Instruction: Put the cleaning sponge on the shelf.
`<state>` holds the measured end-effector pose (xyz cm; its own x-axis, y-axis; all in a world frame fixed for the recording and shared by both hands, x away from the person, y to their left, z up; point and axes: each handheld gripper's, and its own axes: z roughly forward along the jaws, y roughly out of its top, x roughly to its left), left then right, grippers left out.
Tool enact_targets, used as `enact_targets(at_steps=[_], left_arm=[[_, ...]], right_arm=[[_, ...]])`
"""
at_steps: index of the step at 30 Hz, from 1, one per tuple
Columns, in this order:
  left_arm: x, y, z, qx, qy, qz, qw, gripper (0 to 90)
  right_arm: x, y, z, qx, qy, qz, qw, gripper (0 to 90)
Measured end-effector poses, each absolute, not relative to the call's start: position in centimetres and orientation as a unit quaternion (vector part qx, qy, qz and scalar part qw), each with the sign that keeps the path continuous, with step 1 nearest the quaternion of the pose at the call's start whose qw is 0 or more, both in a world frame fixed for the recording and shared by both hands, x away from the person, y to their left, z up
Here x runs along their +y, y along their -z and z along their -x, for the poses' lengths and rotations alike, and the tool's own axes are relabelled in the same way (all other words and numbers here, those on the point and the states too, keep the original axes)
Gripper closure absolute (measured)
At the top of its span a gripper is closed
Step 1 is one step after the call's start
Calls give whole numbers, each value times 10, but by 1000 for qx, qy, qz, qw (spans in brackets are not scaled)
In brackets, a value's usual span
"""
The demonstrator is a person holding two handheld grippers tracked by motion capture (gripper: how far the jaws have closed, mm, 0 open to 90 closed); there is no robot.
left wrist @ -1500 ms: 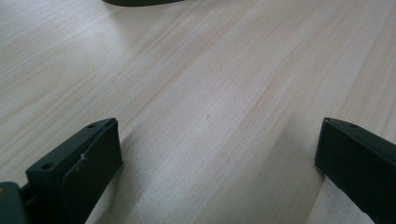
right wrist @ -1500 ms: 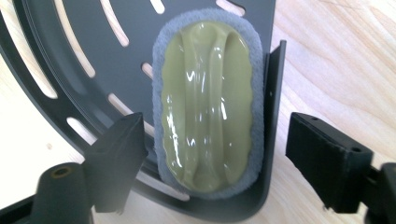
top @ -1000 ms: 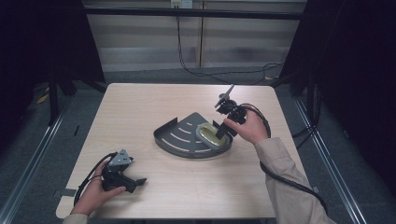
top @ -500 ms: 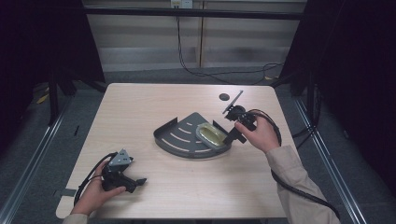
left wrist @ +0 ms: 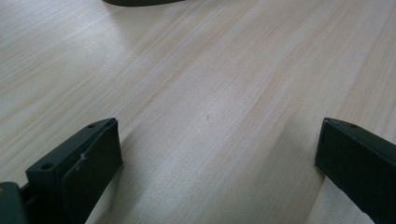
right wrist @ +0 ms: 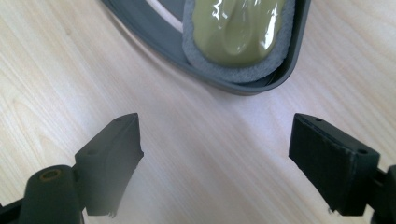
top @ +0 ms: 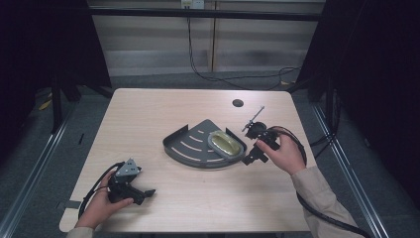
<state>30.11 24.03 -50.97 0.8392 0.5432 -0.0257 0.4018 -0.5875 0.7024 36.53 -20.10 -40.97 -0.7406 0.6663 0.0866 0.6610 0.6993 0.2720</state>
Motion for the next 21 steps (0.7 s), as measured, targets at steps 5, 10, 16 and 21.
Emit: enact_targets(at_steps=[5, 10, 16, 21], left_arm=[[240, 510, -301, 267, -96, -886, 367, 1], [240, 510, -301, 266, -97, -885, 369, 1], [240, 510, -301, 266, -97, -885, 369, 1], [241, 510, -302, 265, -94, -886, 369, 1]], right_arm=[[-206, 415, -353, 924, -147, -353, 8, 163], [-216, 422, -343, 918, -157, -363, 8, 165], [-228, 430, -333, 911, -180, -370, 27, 196], [-232, 431, -329, 911, -169, -373, 38, 187]])
